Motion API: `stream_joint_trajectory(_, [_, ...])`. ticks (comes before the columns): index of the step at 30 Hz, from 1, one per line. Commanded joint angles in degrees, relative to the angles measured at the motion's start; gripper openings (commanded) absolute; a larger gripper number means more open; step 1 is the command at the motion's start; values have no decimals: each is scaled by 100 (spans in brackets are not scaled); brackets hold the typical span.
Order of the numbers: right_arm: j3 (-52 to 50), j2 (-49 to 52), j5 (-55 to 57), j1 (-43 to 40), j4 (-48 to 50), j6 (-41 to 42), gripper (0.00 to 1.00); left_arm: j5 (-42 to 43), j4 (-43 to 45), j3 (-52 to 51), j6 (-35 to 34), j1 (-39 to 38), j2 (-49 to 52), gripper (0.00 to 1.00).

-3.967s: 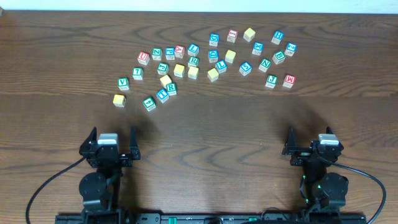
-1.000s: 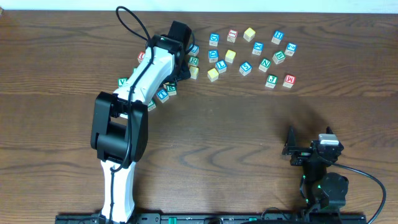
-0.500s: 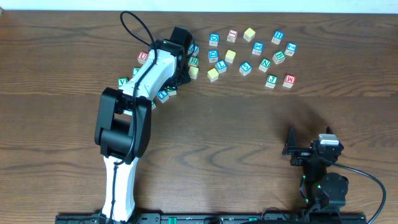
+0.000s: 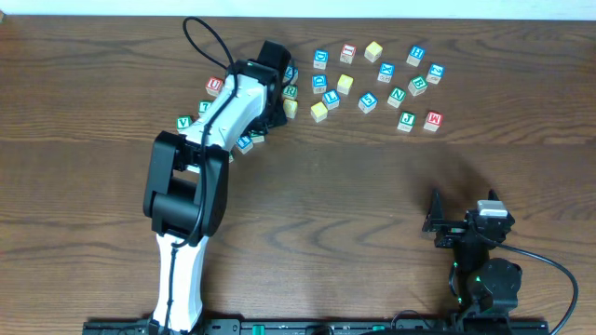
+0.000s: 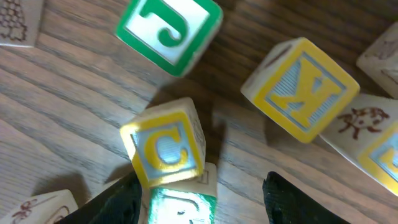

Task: Spell out ROBOT
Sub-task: 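Lower the left gripper and grasp the green R block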

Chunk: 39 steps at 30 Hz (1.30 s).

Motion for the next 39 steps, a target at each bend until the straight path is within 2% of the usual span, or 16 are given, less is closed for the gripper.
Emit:
stream_joint_trajectory(1, [-9, -28, -9, -37, -20, -44, 99, -101, 31, -170, -74, -52, 52, 63])
stream_joint_trajectory(13, [-9, -28, -9, -37, -20, -44, 99, -118, 214, -446, -74, -52, 50, 58])
stream_joint_trajectory(24, [-9, -28, -9, -37, -20, -44, 99, -116, 240, -444, 11, -50, -46, 46])
stream_joint_trajectory(31, [-9, -28, -9, -37, -20, -44, 99, -120, 269, -444, 81, -46, -286, 44])
stream_joint_trajectory(39, [-9, -28, -9, -37, -20, -44, 99, -118, 258, -417, 83, -46, -297, 36])
